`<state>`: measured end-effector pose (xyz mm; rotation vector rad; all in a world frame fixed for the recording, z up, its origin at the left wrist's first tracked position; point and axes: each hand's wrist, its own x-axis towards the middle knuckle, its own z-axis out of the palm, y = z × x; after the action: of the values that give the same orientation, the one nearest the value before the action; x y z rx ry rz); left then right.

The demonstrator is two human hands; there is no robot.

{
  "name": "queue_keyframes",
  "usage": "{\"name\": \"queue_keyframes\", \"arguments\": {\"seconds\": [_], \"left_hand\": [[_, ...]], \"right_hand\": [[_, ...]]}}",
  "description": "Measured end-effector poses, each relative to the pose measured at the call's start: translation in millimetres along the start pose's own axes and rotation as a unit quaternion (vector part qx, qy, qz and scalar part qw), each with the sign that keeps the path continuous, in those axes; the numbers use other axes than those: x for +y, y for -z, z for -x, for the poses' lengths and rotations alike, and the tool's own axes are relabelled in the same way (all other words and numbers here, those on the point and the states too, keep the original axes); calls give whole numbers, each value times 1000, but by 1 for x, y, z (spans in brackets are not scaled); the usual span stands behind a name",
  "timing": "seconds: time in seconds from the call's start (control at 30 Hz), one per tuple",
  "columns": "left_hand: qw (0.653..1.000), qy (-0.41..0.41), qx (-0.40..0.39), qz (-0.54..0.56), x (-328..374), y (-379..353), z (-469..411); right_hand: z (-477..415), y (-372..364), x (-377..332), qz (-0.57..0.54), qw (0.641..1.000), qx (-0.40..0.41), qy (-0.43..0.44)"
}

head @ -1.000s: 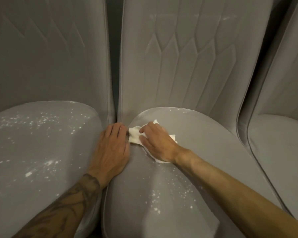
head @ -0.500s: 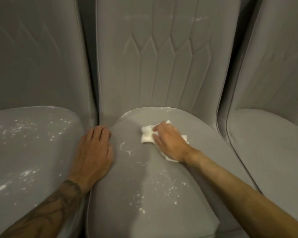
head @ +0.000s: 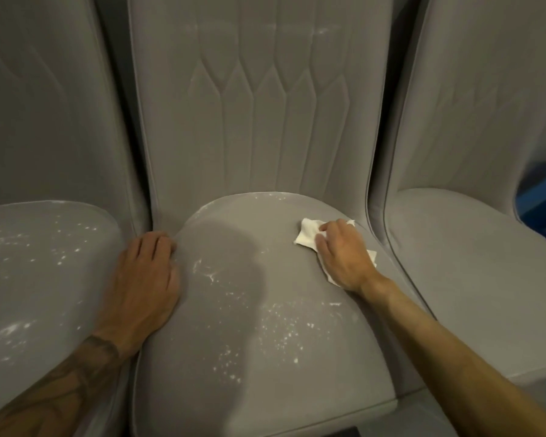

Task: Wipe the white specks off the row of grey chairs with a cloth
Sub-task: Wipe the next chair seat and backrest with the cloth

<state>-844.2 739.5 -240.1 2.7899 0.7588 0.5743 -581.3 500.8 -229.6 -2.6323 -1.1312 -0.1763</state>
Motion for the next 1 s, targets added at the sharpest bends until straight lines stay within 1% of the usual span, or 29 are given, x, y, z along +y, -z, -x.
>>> {"name": "queue_keyframes", "arguments": {"seconds": [0.03, 0.07, 0.1, 0.2, 0.23, 0.27, 0.3, 0.4, 0.43, 0.47, 0.5, 0.6, 0.63, 0.67, 0.7, 0.77, 0.83, 0.87, 0.93, 1.0], "left_hand": [[1000, -1, -1, -1, 0, 0, 0], [1000, -1, 0, -3, 0, 0, -1], [1000, 0, 1, -4, 0, 0, -1], [1000, -5, 7, -10, 0, 0, -1], [1000, -5, 9, -11, 0, 0, -1], [1000, -5, 10, -13, 0, 0, -1], [1000, -5, 9, -16, 0, 0, -1], [1000, -9, 5, -23, 1, 0, -1], [1000, -7, 5, -23, 2, 1, -1], [1000, -5, 5, -22, 3, 2, -1], [1000, -4, 5, -24, 3, 2, -1], [999, -5, 2, -31, 5, 3, -1], [999, -4, 1, -32, 5, 3, 0], [1000, -3, 2, -31, 6, 4, 1], [999, -4, 4, -32, 7, 5, 1], [999, -6, 5, -33, 8, 7, 1], [999, -6, 5, -33, 10, 8, 0], [999, -7, 6, -33, 11, 8, 0], [999, -5, 11, -33, 11, 8, 1], [999, -6, 12, -34, 11, 8, 1]], "right_hand": [[3, -1, -5, 7, 1000, 14, -26], [9, -4, -16, 2, 1000, 17, -25], [16, -8, -27, -18, 1000, 15, -1], [43, -13, -47, -65, 991, -18, 113], [44, -9, -42, -62, 989, -26, 135], [40, -3, -32, -51, 989, -29, 136], [35, 1, -20, -36, 993, -28, 112], [25, 10, 4, 6, 1000, 2, -29], [29, 9, 0, 12, 999, 16, -49], [35, 6, -11, 0, 999, 25, -42], [45, 2, -25, -29, 999, 26, -15], [76, -5, -55, -78, 992, 0, 101], [77, -2, -53, -77, 990, -9, 118], [75, 3, -45, -67, 991, -12, 118], [71, 7, -34, -51, 994, -11, 98], [64, 15, -13, -14, 1000, 0, 23], [67, 17, -9, 27, 999, 21, -39], [72, 15, -19, 26, 999, 31, -36], [88, 6, -45, -23, 998, 43, 27], [103, 2, -59, -60, 994, 19, 91]]}}
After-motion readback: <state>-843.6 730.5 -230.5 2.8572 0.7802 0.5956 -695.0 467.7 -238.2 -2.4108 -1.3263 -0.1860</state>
